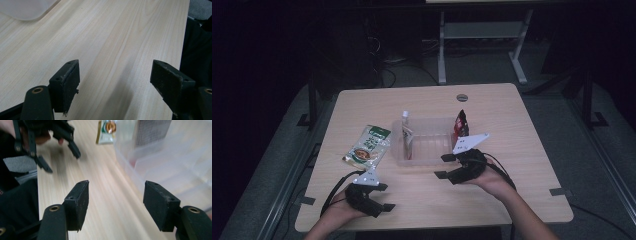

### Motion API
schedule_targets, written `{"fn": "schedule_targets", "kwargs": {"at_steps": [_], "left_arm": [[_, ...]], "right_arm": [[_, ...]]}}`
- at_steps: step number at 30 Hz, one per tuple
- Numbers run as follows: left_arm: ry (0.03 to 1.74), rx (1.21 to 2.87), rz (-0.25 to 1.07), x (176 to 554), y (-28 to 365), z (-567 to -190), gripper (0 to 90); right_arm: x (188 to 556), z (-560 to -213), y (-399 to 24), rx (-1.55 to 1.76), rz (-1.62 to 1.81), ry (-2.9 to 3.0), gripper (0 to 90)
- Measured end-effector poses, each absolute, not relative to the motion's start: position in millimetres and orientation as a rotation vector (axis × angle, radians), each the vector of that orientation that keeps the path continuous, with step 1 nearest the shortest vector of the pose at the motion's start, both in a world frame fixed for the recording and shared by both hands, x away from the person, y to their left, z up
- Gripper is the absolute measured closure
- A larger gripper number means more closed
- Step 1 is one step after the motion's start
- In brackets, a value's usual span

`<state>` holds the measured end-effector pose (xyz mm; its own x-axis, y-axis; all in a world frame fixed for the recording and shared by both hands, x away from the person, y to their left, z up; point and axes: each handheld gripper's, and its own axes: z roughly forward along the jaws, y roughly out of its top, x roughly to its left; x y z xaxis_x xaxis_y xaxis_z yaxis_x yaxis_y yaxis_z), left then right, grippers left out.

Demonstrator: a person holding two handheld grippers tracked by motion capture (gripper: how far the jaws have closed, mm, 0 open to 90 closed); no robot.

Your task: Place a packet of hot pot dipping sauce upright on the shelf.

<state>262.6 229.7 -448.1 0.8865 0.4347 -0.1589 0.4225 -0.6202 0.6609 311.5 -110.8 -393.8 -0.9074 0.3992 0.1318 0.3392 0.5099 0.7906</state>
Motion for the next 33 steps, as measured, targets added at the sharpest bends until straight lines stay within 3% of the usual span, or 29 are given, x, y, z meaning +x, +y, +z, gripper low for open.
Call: {"fn": "schedule_targets", "kwargs": {"at_steps": [13,33], "left_arm": [[0.625,2.319,0.034,262,233,-444,24.2],[0.799,2.295,0.189,281,262,-424,26.0]], "right_arm": [[278,-429,-132,0.727,1.275,2.737,34.9],[279,-431,-131,0.709,1.263,2.735,32.3]]}}
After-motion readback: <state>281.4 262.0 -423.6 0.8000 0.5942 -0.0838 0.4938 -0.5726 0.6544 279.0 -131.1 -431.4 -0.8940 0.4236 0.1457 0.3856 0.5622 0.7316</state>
